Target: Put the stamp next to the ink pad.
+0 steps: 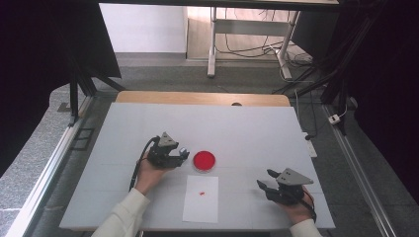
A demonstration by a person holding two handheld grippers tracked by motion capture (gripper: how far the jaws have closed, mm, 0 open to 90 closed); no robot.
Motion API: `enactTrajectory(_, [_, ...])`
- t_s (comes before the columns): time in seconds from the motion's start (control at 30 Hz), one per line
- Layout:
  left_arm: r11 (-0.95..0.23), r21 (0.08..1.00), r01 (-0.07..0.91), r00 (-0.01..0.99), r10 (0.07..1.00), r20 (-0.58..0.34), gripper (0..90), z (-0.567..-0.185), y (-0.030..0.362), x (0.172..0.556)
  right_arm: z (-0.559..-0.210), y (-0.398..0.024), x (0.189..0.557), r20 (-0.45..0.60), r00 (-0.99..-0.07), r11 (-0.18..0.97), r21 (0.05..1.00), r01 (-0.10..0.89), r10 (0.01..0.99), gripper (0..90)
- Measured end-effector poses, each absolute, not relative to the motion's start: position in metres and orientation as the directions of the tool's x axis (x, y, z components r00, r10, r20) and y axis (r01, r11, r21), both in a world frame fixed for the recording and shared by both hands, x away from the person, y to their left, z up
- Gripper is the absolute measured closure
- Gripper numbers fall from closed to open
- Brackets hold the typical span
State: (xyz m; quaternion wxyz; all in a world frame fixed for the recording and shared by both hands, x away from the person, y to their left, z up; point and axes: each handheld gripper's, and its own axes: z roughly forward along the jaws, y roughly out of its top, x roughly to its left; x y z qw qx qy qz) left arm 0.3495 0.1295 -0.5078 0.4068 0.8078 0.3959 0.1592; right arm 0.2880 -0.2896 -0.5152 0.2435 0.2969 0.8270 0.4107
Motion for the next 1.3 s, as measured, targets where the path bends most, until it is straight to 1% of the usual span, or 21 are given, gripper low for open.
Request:
enactTrajectory(0.1, [-0.350,0.794,0.497,0.645,0.761,-0.068,31.7,-0.502,0.134,0.344,-0.515,-0.290,0.288,-0.156,-0.704,0.477,0.831,0.286,0.693,42.0])
enactTrajectory(0.33, [-0.350,0.808,0.474,0.663,0.746,-0.065,29.2,-0.493,0.145,0.329,-0.513,-0.291,0.289,-0.143,-0.713,0.462,0.843,0.276,0.687,41.0])
enactTrajectory(0.57, [-0.347,0.820,0.456,0.670,0.740,-0.059,28.2,-0.488,0.148,0.316,-0.513,-0.292,0.290,-0.133,-0.723,0.458,0.845,0.274,0.678,40.8])
enactTrajectory(0.73, [-0.360,0.821,0.443,0.672,0.740,-0.038,27.6,-0.485,0.151,0.300,-0.512,-0.293,0.289,-0.132,-0.730,0.456,0.849,0.266,0.671,40.8])
enactTrajectory(0.93, [-0.348,0.825,0.446,0.664,0.747,-0.043,27.5,-0.487,0.169,0.277,-0.511,-0.294,0.288,-0.138,-0.735,0.458,0.852,0.255,0.664,40.8])
enactTrajectory(1.3, [-0.348,0.816,0.462,0.658,0.751,-0.052,28.0,-0.502,0.199,0.236,-0.511,-0.294,0.287,-0.147,-0.722,0.463,0.847,0.260,0.676,40.8])
